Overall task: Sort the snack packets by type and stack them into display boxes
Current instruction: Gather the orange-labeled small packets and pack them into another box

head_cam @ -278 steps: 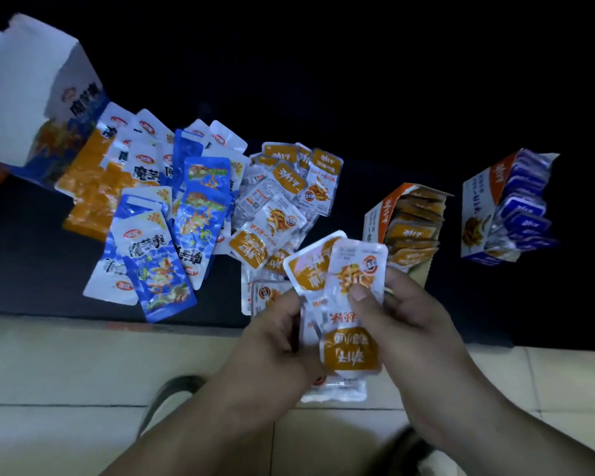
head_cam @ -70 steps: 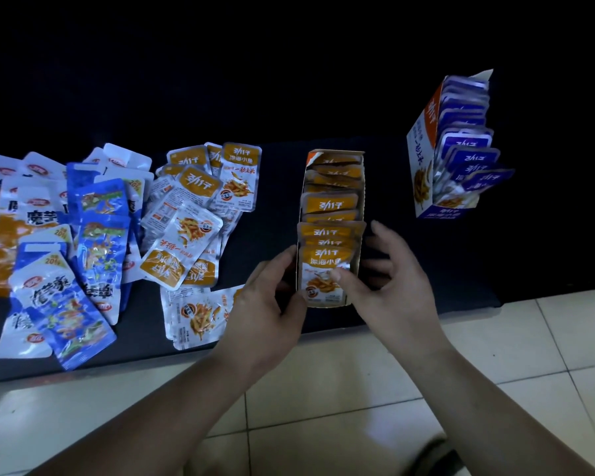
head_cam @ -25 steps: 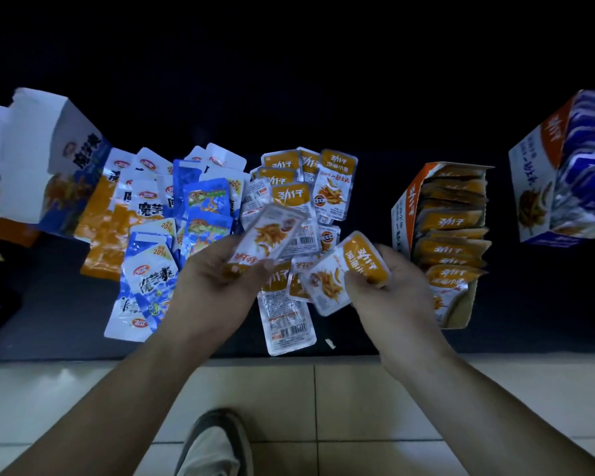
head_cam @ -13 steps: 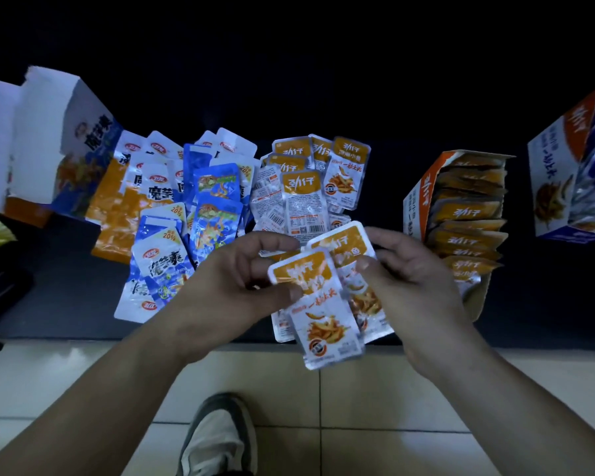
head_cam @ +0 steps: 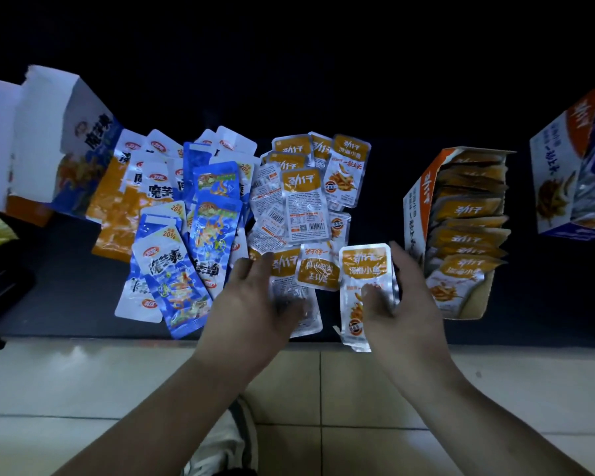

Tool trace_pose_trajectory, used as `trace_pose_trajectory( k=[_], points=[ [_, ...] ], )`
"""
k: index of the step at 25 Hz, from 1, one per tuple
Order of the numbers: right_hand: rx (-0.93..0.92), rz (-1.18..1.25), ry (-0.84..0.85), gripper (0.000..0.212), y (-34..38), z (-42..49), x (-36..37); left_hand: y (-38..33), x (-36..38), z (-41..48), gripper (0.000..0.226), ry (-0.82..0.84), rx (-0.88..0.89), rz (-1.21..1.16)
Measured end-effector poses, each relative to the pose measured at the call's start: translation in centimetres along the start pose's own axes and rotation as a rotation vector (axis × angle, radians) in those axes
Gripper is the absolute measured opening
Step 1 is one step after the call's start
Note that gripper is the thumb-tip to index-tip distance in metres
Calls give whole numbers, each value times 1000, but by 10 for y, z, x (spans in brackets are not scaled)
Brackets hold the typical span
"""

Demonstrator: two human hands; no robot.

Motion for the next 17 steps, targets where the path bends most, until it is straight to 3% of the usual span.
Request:
trace_pose_trajectory(
  k=[3,5,9,11,14,17],
  points=[
    [15,-29,50,68,-11,-3,9,-5,17,0,95,69,-22,27],
    [-1,-87,52,67,-15,-7,10,0,18,3,89,81,-113,-70],
    [-126,-186,62,67,-16,-16,16,12,-2,4,22,-41,-194,-237],
    [-130,-169,64,68,-14,-14,13,15,-19,-3,3,-133,-233,-421],
    [-63,-57,79,67,-14,-9,9,-5,-2,-19,24,56,-270,-746],
    [7,71,83,64,-14,-5,6,-34,22,-27,41,190,-165,-809]
  ],
)
Point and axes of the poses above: each hand's wrist, its own z-axis towards the middle knuckle, its own x-axis out of the palm, y = z × x, the point moved 10 cm from there along z, towards the middle knuckle, and after that the axes turned 10 degrees about -y, right-handed, at the moved point
